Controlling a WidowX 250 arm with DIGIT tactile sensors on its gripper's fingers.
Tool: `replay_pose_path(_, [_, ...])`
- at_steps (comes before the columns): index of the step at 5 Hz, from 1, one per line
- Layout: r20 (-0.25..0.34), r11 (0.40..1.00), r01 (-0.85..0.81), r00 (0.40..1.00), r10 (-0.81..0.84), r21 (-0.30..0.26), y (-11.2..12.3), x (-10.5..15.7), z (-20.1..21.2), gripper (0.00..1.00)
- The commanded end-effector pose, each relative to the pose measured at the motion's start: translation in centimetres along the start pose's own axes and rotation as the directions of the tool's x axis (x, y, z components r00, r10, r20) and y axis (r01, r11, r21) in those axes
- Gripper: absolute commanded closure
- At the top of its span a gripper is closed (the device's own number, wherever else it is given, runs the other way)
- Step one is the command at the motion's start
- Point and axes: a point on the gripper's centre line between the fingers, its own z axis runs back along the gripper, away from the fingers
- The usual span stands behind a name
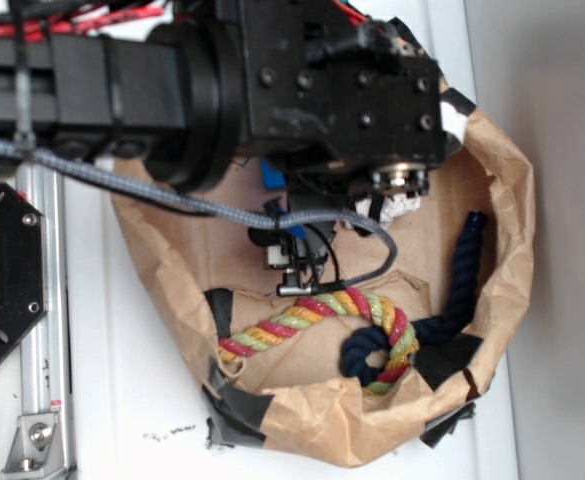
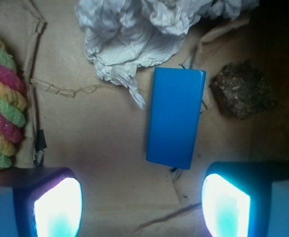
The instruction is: Grab the blue block.
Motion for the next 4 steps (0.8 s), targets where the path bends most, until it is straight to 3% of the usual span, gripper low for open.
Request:
replay_pose_path(1, [0.034, 1.000, -0.005, 0.999, 0.005, 0.005, 0.2, 0.0, 0.5, 0.00])
replay_pose_path(2, [0.093, 0.992, -0.085, 0.991, 0.094, -0.097, 3.1, 0.4, -1.3, 0.00])
replay_pose_path(3, [0.124, 0.979, -0.128, 0.981, 0.148, -0.157, 5.7, 1.3, -3.4, 0.00])
replay_pose_path(4, [0.164, 0.977, -0.139, 0.972, 0.166, -0.162, 5.6, 0.6, -4.0, 0.00])
